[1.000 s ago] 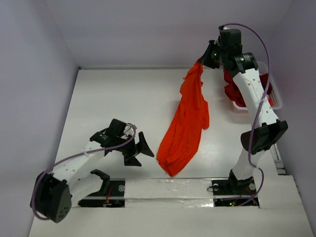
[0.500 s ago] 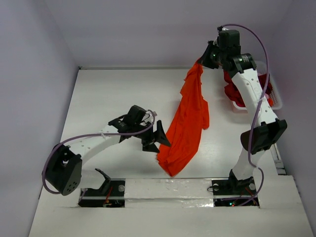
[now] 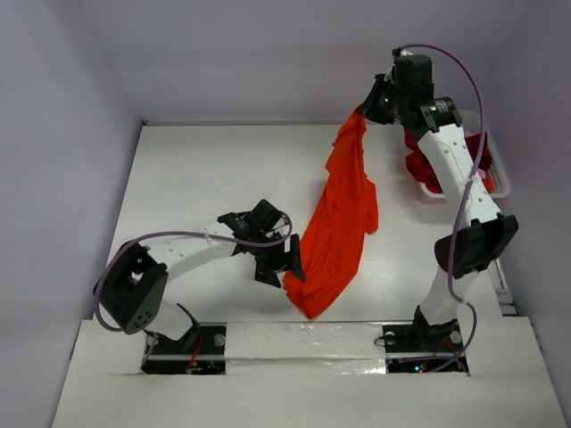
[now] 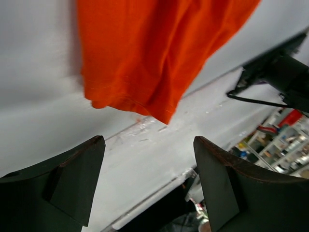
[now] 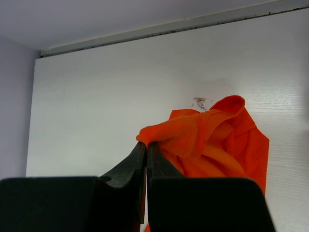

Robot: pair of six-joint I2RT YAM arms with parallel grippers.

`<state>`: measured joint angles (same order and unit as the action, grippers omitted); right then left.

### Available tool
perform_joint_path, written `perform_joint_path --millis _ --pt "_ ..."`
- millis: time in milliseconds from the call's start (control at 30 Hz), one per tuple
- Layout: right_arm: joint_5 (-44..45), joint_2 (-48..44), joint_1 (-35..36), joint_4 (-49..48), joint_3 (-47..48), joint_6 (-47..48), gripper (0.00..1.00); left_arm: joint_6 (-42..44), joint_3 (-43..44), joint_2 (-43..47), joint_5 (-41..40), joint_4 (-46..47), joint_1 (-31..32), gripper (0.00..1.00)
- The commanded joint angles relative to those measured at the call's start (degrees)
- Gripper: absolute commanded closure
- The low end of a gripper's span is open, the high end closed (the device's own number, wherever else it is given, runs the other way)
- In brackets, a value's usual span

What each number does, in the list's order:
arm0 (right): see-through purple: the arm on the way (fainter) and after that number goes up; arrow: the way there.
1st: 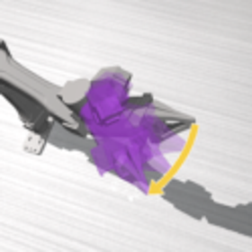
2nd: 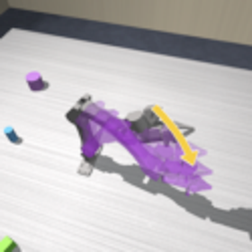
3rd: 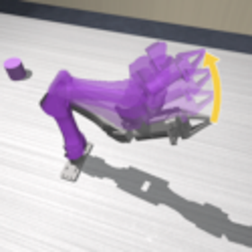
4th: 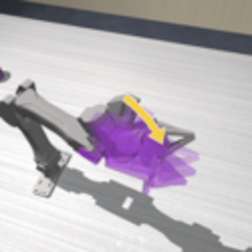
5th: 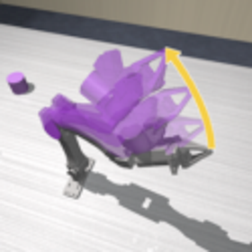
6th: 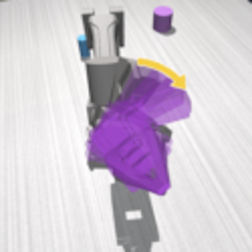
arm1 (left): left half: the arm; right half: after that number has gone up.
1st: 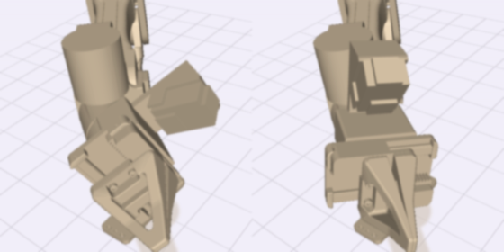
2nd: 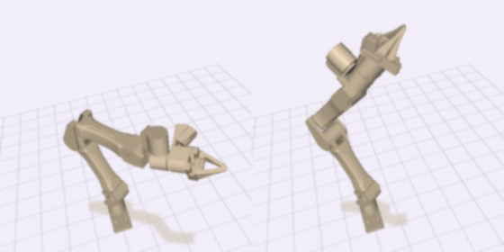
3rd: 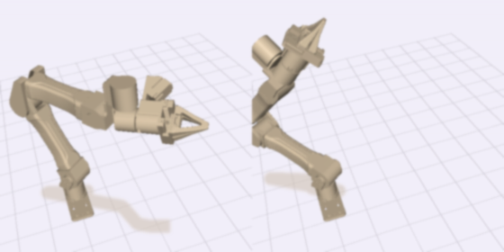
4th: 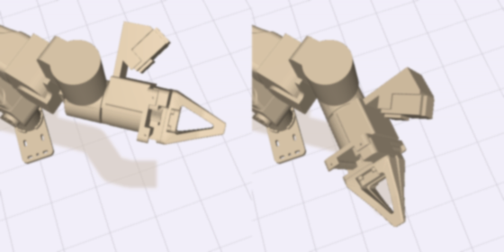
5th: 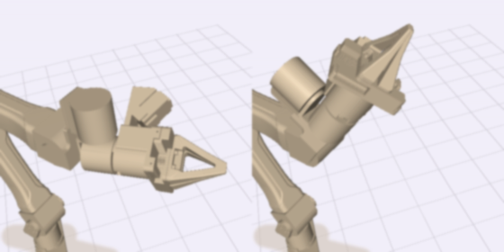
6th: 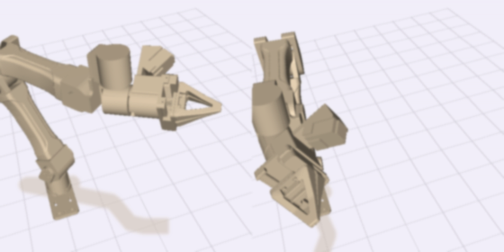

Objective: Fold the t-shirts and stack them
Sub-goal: Flatten out the tshirt

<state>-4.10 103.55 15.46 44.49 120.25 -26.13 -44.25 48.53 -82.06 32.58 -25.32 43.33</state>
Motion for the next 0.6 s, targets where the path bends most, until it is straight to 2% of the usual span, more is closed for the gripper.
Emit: perform_joint_path --millis 0,133,300,567 --pt "0.32 -0.98 0.44 -4.15 0.78 0.9 1.0 4.52 3.32 0.06 -8.93 -6.32 1.14 0.29" --pt "0.41 -1.16 0.44 -4.24 0.95 0.99 1.0 4.35 2.88 1.11 -10.69 -6.41 1.14 0.33" --pt "0.06 -0.63 0.44 -3.97 1.66 0.82 1.0 3.12 2.44 0.85 -7.45 -3.42 2.63 0.39" --pt "0.32 -0.8 0.44 -4.06 1.48 1.08 1.0 3.55 4.9 -1.69 -4.71 0.01 7.29 0.33"
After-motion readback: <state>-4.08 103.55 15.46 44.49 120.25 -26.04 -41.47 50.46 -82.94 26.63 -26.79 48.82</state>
